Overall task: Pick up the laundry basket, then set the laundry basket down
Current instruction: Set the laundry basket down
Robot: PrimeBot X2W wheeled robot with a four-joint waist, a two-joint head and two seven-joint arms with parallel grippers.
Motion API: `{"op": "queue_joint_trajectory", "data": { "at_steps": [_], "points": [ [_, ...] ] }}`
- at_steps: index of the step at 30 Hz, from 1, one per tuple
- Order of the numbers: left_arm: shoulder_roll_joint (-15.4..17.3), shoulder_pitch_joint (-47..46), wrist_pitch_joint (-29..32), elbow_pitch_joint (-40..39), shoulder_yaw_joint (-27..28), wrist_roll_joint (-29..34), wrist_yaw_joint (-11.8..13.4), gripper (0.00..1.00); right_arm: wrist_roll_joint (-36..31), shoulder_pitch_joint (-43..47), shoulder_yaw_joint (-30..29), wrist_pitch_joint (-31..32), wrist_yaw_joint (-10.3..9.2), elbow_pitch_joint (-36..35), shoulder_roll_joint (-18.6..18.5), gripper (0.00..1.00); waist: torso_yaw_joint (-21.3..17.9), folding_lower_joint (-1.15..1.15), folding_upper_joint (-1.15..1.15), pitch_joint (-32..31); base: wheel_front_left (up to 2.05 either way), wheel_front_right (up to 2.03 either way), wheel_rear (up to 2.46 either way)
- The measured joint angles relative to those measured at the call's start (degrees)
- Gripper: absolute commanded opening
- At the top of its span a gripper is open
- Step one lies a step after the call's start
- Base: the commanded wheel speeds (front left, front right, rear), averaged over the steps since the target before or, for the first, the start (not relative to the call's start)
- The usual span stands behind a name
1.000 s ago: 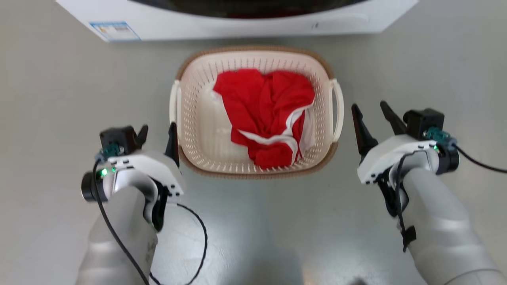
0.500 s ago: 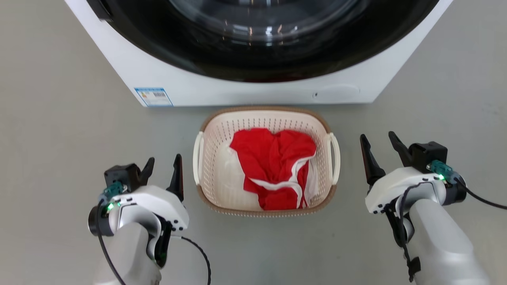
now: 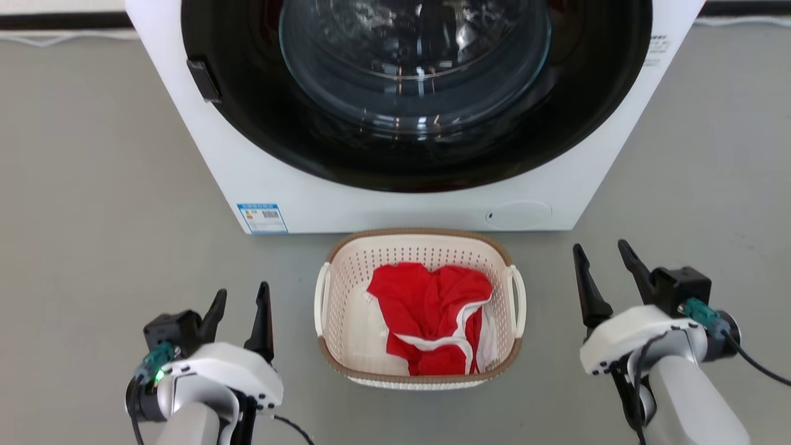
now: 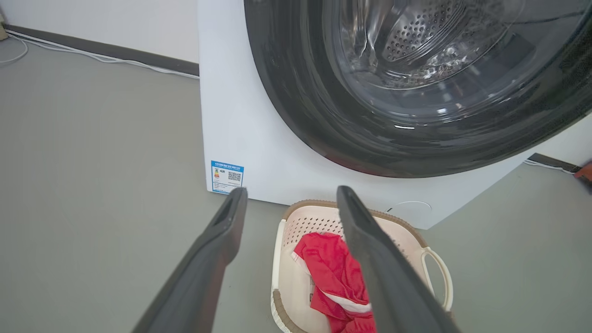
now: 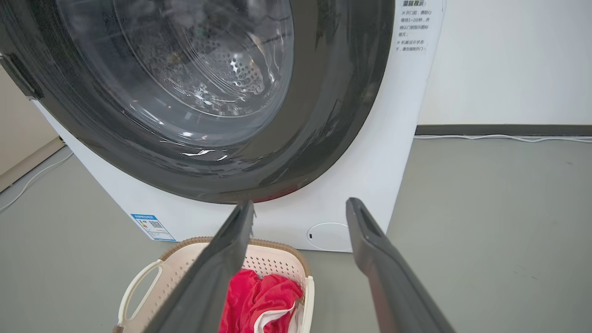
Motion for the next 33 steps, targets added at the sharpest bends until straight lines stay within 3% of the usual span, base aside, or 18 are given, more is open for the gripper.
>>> {"op": "queue_joint_trajectory", "data": {
  "at_steps": [19, 33],
  "points": [
    [0.2, 15.5, 0.0, -10.8, 2.0, -0.8, 2.0, 1.00, -0.5, 15.5, -1.6, 3.1, 0.00, -11.5, 0.3, 1.00, -0.5, 0.00, 0.00, -9.7, 0.00, 0.00, 0.00],
    [0.3, 20.0, 0.0, -16.2, 1.9, -2.2, 3.6, 1.00, -0.4, 21.0, -2.6, 7.0, 0.00, -19.4, 0.5, 1.00, -0.9, -0.01, 0.00, -12.7, 0.00, 0.00, 0.00]
  ]
}}
